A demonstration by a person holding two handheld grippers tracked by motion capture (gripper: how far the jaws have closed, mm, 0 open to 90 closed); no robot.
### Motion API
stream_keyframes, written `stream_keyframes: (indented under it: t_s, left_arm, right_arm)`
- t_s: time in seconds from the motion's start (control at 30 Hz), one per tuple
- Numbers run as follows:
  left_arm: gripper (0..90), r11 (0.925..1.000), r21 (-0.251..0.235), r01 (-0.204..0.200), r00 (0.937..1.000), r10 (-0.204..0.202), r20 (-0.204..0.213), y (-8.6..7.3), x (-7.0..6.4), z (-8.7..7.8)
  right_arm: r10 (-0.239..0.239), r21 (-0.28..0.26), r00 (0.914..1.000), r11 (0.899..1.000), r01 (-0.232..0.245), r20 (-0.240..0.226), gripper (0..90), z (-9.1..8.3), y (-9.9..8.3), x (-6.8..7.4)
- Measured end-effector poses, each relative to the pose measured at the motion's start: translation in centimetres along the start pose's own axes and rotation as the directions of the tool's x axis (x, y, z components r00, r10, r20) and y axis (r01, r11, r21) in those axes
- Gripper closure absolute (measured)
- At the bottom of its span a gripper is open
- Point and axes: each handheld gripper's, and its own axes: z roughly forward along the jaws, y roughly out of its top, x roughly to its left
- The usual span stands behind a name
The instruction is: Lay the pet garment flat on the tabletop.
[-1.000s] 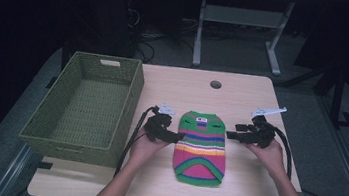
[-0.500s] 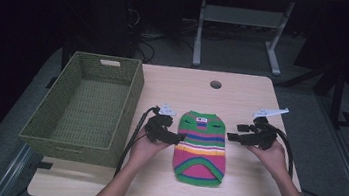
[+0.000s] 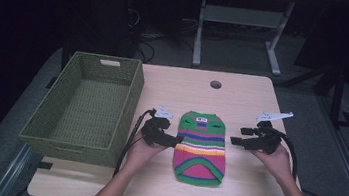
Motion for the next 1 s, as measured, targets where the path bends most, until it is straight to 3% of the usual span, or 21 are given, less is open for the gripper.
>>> stream_keyframes:
  t_s: [0.47, 0.7, 1.0]
  left_arm:
    - [22.2, 0.9992, 0.003, -0.039, 0.9992, 0.039, 0.003, -0.5, -0.8, -0.8]
    - [22.2, 0.9996, 0.001, -0.029, 0.9995, 0.029, 0.009, -1.0, -1.0, -1.1]
    - [22.2, 0.9988, 0.006, -0.048, 0.9987, 0.048, 0.019, -1.7, -1.6, -1.4]
  right_arm:
    - [0.002, -0.002, 1.0, 1.0, -0.002, 0.009, 25.3, -0.6, -1.0, 0.3]
    - [-0.004, -0.004, 1.0, 1.0, 0.004, 0.009, 25.2, -1.1, -1.6, 0.4]
    - [-0.009, -0.009, 0.9999, 1.0, 0.009, 0.013, 24.9, -1.9, -2.8, 0.7]
